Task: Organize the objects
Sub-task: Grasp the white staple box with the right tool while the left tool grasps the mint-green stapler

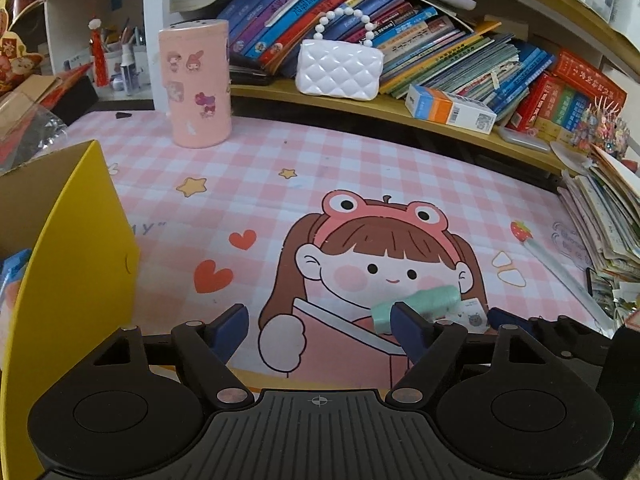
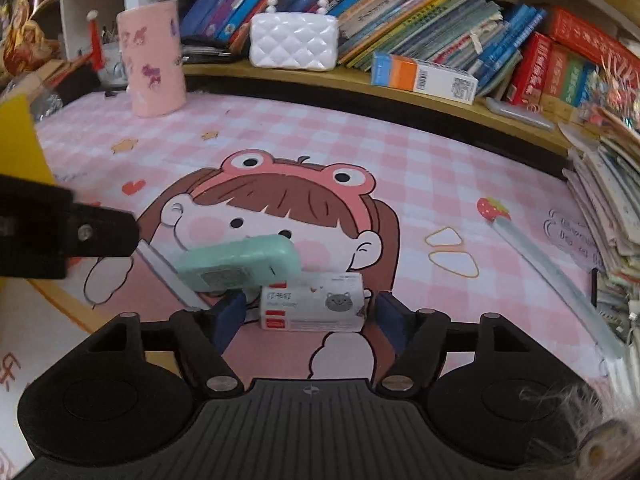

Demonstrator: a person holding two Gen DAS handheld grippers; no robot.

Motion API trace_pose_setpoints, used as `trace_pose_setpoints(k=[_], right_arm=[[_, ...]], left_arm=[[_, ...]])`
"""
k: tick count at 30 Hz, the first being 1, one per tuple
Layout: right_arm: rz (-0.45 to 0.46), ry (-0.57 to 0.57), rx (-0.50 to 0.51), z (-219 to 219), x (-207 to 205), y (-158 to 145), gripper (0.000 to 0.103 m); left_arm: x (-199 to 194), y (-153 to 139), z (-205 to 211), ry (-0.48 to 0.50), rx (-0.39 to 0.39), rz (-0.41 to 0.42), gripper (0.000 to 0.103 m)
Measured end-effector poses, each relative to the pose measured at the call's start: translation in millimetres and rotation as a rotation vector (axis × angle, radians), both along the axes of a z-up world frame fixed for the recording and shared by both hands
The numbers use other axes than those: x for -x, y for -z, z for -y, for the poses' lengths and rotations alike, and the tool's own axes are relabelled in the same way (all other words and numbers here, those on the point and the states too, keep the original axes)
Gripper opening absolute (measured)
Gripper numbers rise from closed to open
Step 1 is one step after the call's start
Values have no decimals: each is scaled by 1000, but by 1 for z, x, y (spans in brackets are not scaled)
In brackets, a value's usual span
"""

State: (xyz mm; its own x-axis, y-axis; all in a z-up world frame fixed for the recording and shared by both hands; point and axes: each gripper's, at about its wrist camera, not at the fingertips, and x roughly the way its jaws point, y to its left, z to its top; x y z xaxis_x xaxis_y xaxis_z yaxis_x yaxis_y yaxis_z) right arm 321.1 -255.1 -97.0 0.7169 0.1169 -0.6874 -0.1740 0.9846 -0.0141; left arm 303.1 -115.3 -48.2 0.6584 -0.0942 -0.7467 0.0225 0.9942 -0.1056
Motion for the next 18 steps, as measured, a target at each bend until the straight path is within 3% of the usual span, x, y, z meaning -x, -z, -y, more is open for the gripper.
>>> trace_pose_setpoints(k=[2,4,11,18], right_arm=[[5,-6,-31,6,1,0,51],[3,-6,-17,10,3,-2,51],[-8,154,-8,54,29,-13,51],[-18,198,-34,79,50,-21,51]], left_arm=[[-2,1,3,9,2,-4,79],[-4,2,9,23,8,-9,80],[-15,15,44,87,33,-24,83],[-27,37,81,81,-44,-33,81]])
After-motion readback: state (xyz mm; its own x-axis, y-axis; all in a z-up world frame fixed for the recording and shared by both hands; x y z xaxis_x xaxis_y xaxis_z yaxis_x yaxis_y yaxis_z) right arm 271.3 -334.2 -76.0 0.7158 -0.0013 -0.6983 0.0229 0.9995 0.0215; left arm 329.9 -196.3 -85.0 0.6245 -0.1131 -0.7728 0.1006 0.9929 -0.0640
